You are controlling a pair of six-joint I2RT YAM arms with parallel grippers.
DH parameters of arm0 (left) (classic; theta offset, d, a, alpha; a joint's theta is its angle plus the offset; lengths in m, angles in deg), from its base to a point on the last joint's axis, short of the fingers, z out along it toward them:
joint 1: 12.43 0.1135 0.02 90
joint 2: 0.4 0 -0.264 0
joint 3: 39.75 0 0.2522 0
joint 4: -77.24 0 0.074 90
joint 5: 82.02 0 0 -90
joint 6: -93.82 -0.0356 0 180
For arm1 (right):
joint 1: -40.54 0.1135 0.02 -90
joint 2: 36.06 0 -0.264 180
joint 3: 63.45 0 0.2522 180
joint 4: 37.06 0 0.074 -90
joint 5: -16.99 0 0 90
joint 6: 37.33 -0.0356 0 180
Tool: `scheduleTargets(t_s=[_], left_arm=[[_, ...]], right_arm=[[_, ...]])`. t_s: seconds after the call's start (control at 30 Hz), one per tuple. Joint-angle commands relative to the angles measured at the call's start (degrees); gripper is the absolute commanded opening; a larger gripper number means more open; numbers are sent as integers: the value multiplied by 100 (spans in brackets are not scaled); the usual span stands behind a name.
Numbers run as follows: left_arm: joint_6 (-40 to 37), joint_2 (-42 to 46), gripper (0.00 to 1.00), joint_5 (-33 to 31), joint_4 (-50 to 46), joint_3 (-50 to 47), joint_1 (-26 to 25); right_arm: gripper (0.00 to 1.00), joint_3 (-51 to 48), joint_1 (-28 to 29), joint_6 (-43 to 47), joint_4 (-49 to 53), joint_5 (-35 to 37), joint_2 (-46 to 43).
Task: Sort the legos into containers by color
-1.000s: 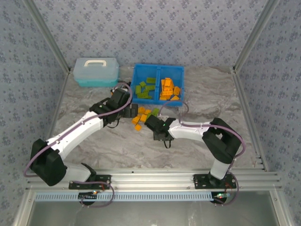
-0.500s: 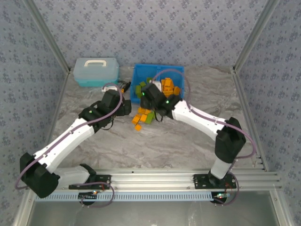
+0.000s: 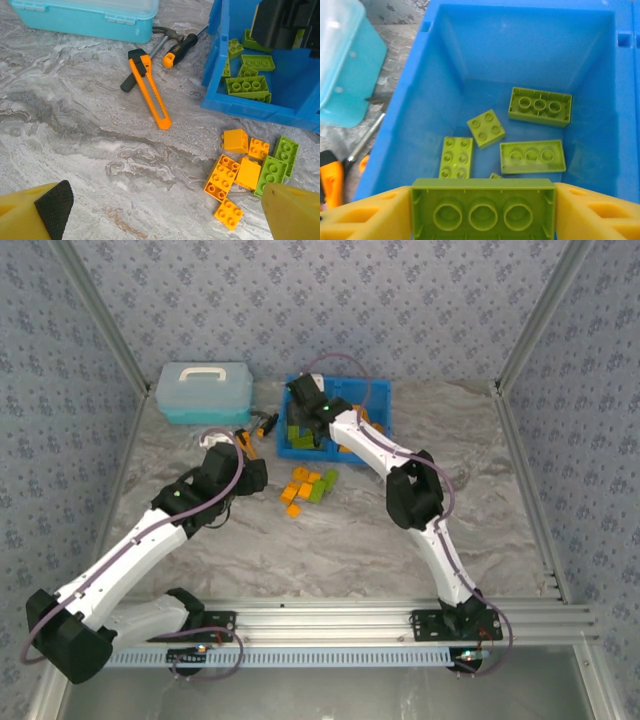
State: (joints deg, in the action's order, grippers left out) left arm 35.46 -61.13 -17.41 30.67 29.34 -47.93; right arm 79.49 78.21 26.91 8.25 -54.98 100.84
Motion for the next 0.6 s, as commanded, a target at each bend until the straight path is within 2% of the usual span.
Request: scheduleTargets(t_s=[0.0,0.07,0.2,0.23,0.4,0.47,0.57], left_arm=[[105,104,99,-124,-42,-22,58],[114,101,99,-105,-62,-30,62],[136,96,99,-105,-39,-23,79],[147,96,99,-101,-45,-16,93],[117,97,99,-17,27,-42,166],[77,79,99,139,124,-85,214],[-199,14,99,808,349,-167,313]], right_arm=[[79,679,-28,197,565,-183,0],[86,814,-12,283,640,-211,-119],[86,478,1,202,950,-329,-744],[85,34,39,158,880,-399,-1048],[80,-3721,305,-713,-651,-633,-3396],[80,-4637,319,-1181,-879,-842,-3847],[80,-5673,347,-1579,-1473,-1315,-4171]])
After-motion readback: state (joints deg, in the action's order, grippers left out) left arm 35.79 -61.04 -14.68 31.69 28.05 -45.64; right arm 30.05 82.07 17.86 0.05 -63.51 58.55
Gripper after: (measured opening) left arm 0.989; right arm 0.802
